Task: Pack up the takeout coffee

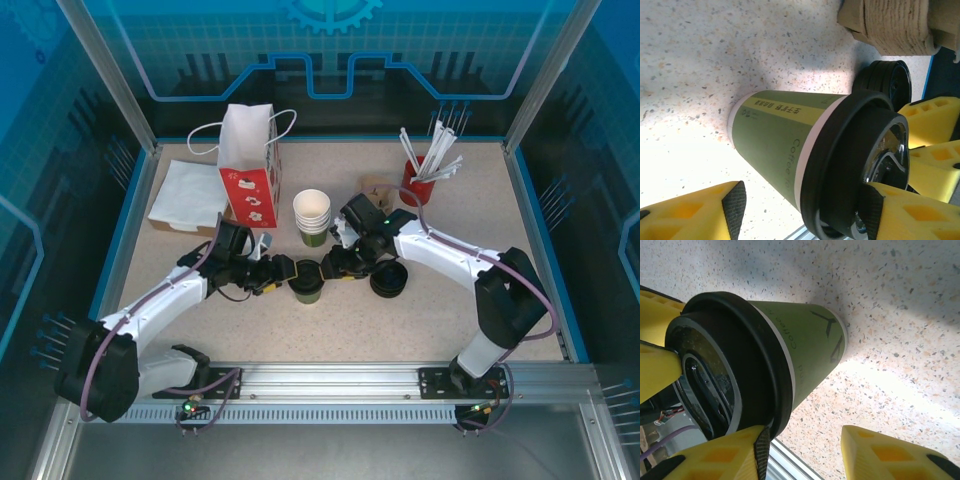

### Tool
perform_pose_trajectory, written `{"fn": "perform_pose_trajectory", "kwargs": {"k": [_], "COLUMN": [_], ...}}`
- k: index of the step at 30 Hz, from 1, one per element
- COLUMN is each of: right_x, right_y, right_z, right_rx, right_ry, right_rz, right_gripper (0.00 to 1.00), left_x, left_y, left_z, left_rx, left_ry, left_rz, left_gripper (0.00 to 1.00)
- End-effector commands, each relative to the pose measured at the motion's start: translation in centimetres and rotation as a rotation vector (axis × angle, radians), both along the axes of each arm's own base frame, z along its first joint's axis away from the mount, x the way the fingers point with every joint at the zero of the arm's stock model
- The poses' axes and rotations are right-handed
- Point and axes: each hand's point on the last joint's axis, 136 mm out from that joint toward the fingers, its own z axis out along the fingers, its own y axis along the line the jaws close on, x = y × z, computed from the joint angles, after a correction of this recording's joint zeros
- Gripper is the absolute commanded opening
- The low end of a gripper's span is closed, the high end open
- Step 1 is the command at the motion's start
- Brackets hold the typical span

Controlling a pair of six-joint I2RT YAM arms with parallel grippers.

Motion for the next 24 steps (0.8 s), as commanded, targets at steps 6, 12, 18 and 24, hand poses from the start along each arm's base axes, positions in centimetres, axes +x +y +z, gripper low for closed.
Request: {"fn": "perform_pose_trajectory", "kwargs": {"k": [6,12,18,24], "right_x": [1.5,1.9,1.7,2.4], "right_y": [1.3,1.2,2.5,3.6], "right_z": [3.3,3.7,3.6,2.8], "right_rx": [0.071,0.055,0.093,0.075], "right_ry": [-0.096,-0.119,-0.097,-0.090], "right_rz": [0.005,0.001,0.029,0.035], "right_gripper": [0.51,0.54,0.58,0.58], "left_x": [1.3,1.2,0.4,-0.5], "left_y": [0.0,0.4,1.6,1.6], "left_z": [2.4,2.9,1.8,0.8], "left_rx": [0.010,0.026,0.071,0.042], "left_ry": [-0.004,-0.018,0.014,0.046], "left_rz": [0.023,0.039,0.072,0.072], "left_gripper": [0.72,0.73,0.67,0.60]}}
